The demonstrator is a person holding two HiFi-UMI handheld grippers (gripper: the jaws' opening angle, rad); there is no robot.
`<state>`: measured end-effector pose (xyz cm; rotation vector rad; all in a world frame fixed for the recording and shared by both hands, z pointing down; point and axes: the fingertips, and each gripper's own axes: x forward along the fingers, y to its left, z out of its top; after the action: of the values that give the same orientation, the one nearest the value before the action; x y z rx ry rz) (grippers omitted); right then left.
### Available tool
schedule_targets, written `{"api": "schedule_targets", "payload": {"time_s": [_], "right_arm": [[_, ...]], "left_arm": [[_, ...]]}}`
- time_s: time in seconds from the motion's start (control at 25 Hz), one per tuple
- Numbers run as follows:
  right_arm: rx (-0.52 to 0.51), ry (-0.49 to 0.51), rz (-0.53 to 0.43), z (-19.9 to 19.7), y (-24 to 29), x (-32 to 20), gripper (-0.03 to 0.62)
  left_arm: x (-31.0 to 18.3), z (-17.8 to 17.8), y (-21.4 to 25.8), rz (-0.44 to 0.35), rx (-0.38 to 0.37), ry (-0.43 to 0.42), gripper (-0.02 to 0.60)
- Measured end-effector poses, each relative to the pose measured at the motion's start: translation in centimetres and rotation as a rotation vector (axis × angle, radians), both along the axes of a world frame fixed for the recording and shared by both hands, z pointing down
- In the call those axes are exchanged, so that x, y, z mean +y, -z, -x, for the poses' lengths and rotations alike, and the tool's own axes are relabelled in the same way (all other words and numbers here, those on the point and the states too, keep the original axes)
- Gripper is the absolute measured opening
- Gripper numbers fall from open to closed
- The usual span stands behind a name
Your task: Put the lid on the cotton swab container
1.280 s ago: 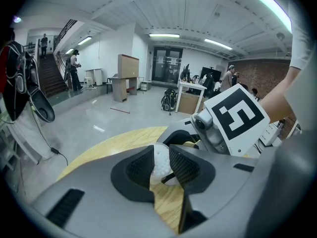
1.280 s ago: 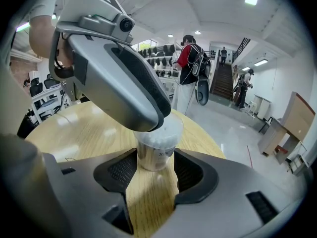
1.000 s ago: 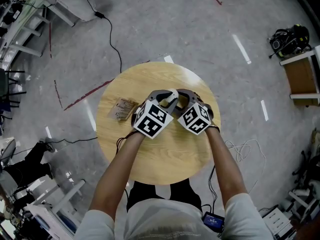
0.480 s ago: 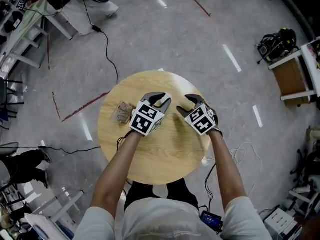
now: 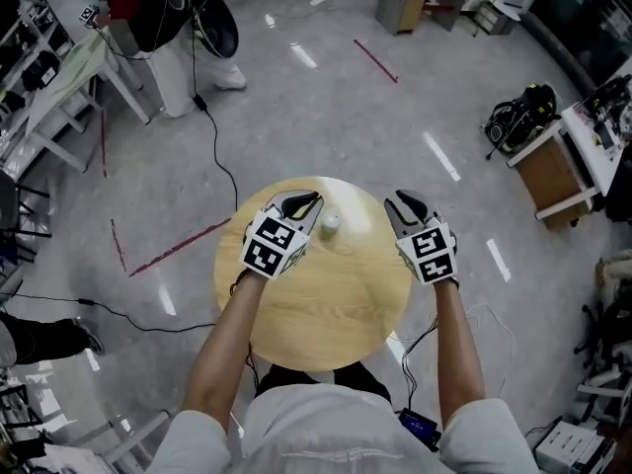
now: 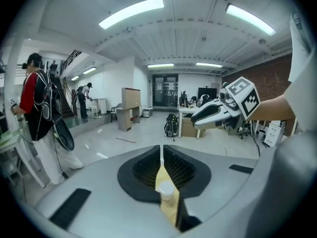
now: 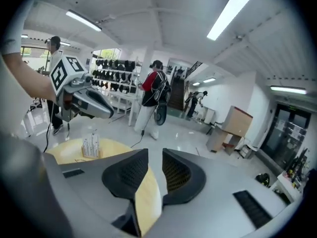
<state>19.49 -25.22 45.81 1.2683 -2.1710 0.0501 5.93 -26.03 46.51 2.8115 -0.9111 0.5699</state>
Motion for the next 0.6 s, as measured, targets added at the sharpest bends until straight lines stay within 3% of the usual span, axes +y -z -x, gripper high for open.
{"api": "schedule_targets", "payload": {"time_s": [0.12, 0.32, 0.6], "right_arm": [[-0.042, -0.061, -0.105, -0.3, 5.3, 0.5, 0.038], [-0.050, -0.085, -0.200, 1.0, 11.8, 1.9, 0.028], [-0.058, -0.095, -0.336, 4.4, 18.5, 5.5, 0.027]], "left_arm": [[0.3, 1.8, 4.1, -0.085, 0.011, -0.008, 0.021], [0.3, 5.1, 10.5, -0.188, 0.061, 0.020, 0.018], [2.7, 8.2, 15.9, -0.296, 0.062, -0.002, 0.018]]}}
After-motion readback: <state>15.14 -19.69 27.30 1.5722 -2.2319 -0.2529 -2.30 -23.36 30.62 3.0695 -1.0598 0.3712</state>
